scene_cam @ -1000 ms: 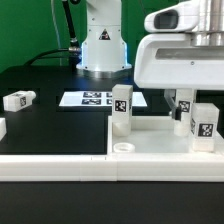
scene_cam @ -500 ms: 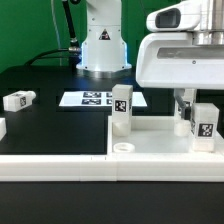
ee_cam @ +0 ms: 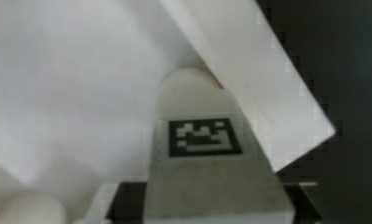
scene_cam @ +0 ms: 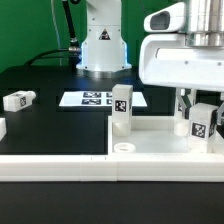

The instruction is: Assemble square table

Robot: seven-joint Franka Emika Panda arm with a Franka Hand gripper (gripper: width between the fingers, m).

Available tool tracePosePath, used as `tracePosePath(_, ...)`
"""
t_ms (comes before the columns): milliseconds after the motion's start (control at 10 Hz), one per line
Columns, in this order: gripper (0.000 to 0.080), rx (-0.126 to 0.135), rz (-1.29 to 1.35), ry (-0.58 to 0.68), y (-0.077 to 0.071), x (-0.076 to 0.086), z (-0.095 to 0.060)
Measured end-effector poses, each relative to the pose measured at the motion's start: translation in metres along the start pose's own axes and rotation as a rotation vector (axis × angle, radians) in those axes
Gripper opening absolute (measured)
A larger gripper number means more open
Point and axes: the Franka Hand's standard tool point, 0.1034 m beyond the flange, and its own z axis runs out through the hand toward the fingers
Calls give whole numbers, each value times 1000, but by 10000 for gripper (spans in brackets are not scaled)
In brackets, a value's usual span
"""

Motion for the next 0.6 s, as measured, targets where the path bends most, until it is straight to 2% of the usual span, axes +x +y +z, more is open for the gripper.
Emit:
tracePosePath(200, 290, 15, 393, -87, 2, -2, 0)
tracePosePath(400, 290, 37, 654, -147, 2, -1, 1)
tracePosePath(600, 290, 30, 765, -155, 2, -2, 1)
